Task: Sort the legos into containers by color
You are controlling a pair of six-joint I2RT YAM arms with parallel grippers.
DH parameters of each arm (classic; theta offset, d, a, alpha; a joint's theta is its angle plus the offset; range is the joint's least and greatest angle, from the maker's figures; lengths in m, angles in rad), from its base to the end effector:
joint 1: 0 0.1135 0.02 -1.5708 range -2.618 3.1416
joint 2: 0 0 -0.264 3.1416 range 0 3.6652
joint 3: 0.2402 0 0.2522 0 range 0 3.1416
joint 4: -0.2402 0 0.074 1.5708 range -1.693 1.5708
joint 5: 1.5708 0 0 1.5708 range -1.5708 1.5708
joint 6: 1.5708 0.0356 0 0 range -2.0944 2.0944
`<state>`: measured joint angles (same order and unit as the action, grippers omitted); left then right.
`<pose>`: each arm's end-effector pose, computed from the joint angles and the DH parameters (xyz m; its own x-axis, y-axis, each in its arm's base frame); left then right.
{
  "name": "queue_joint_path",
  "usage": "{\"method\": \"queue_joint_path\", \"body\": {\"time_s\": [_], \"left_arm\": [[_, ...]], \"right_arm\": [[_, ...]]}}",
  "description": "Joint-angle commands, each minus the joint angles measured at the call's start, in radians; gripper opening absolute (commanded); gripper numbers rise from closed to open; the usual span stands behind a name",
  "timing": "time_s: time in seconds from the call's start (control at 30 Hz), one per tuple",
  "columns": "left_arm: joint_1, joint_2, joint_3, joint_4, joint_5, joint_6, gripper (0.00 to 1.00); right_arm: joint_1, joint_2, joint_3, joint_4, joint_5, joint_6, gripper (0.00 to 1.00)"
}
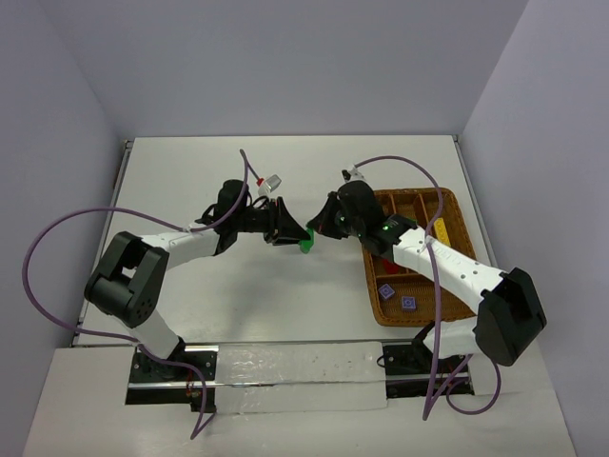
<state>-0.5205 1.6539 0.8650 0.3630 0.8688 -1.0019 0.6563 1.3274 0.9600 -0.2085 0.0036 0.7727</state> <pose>0.2862 -0.1954 0.2050 -0.9719 -0.0700 -0.2248 0.1960 0.2886 -0.9372 0.2365 0.1820 0.2780 -0.7332 0.3164 -0.6019 -0.1340 0.8006 0.5841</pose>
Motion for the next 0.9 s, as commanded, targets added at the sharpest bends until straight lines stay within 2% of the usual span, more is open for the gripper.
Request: {"method": "queue_joint_path", "body": {"time_s": [0.0,0.27,0.5,0.57,0.67,0.77,0.87], "left_arm": [[0.008,-0.013,0.007,0.048,0.005,0.001,0.00],[0.038,-0.059,-0.020,0.000,-0.006,0.031,0.00],[0.042,-0.062,0.001,-0.018,-0.008,0.031,0.00],[0.042,-0.062,0.022,-0.074,-0.033,0.049,0.00],[0.031,-0.079,0.107,-0.285,-0.157,0.174,0.00],[0.013,-0.097,0.201,-0.443,-0.265,0.254,0.00],[0.009,-0.119,0.226,-0.466,-0.271,0.265,0.00]], "right_arm": [[-0.014,-0.048,-0.014,0.033,0.021,0.016,0.00],[-0.124,-0.104,-0.106,0.017,0.043,0.037,0.00],[-0.144,-0.125,-0.105,-0.016,0.084,-0.024,0.00],[-0.153,-0.135,-0.077,-0.068,0.124,-0.049,0.00],[-0.221,-0.162,-0.048,-0.174,0.297,-0.109,0.00],[-0.326,-0.207,-0.091,-0.200,0.306,-0.151,0.00],[-0.424,-0.256,-0.127,-0.214,0.297,-0.181,0.00]]}}
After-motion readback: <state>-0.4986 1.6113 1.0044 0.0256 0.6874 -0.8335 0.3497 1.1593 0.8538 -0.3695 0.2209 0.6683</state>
